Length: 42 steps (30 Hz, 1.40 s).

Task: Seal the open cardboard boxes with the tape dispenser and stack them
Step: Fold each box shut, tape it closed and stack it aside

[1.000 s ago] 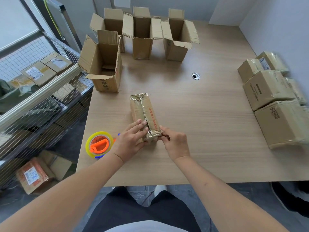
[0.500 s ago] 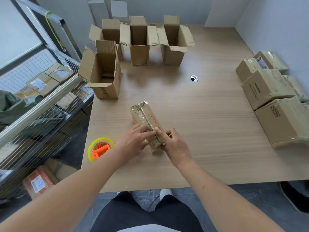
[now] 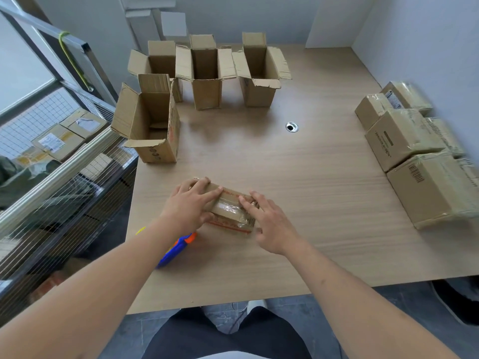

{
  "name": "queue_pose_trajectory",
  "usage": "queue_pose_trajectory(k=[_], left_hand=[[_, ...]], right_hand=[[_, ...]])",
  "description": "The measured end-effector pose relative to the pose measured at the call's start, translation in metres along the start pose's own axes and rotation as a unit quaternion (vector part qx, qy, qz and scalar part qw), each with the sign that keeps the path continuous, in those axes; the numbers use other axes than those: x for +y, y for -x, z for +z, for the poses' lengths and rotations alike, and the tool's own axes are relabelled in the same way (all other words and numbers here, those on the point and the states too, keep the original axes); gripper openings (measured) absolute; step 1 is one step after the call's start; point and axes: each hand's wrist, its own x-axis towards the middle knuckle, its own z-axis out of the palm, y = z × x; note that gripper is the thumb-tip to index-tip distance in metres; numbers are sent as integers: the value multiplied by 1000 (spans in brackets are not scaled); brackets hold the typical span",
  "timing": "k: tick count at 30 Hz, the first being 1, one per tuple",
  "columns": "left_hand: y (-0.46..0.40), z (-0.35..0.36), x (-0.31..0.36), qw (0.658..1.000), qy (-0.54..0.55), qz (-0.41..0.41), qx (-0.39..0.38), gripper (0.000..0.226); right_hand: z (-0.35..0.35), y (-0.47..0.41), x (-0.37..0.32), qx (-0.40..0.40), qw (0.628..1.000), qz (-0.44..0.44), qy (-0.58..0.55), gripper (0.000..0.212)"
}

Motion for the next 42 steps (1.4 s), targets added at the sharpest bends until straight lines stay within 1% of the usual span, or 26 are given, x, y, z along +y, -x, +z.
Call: queue_pose_trajectory(k=[1, 3, 4, 5, 7, 10, 13, 14, 17, 19, 24, 26, 28, 29, 31, 34, 35, 38, 40, 42], left_hand=[[2, 2, 3, 1000, 13, -5, 11, 80], [8, 6, 7, 999, 23, -11, 31, 79], [11, 8, 8, 999, 22, -14, 36, 79], [12, 10, 9, 999, 21, -18, 38, 79], [12, 12, 11, 999, 26, -26, 38, 79], [12, 9, 11, 998, 24, -21, 45, 79], [15, 5, 11, 998, 31, -20, 45, 78], [16, 4, 12, 998, 44, -15, 41, 77], [28, 6, 10, 991, 121, 18, 51, 70], [36, 9, 5, 987, 140, 48, 58, 68], [39, 12, 0, 986, 142, 62, 57, 72], [37, 13, 1, 984, 157, 63, 54, 70], [35, 14, 3, 984, 163, 55, 49, 70], [33, 15, 5, 984, 164, 48, 48, 71], [27, 17, 16, 985, 166, 23, 51, 76], [19, 23, 37, 982, 173, -16, 76, 89], [18, 26, 41, 981, 175, -17, 81, 94], [23, 31, 46, 975, 211, 10, 63, 100], [27, 32, 43, 971, 229, 42, 57, 92], [30, 33, 39, 969, 223, 71, 82, 75]], right_hand=[[-2, 1, 0, -1, 1000, 8, -30, 82], [-4, 1, 1, 8, 997, 6, -78, 65], [-3, 1, 2, 9, 997, 1, -79, 57], [-3, 1, 3, 12, 998, -4, -68, 55], [2, 0, 5, 26, 999, -10, -31, 57], [10, 1, 4, 77, 995, -33, 48, 56], [19, 4, 6, 127, 977, -72, 153, 47], [20, 4, 7, 135, 973, -71, 172, 48], [15, 0, 8, 133, 975, -46, 174, 67], [11, -1, 10, 129, 976, -45, 169, 73], [5, -3, 13, 138, 977, -41, 154, 81], [6, -5, 12, 118, 981, -36, 150, 83], [5, -7, 8, 88, 985, -7, 146, 81], [3, -8, 5, 87, 987, 17, 138, 80], [0, -10, -1, 111, 987, 51, 108, 71], [3, -10, -6, 151, 988, 23, 26, 44], [3, -10, -9, 143, 989, 30, -15, 44], [6, -11, -8, 83, 990, 75, -84, 66], [10, -12, -7, 71, 990, 69, -103, 72], [10, -14, -8, 63, 986, 62, -144, 72]])
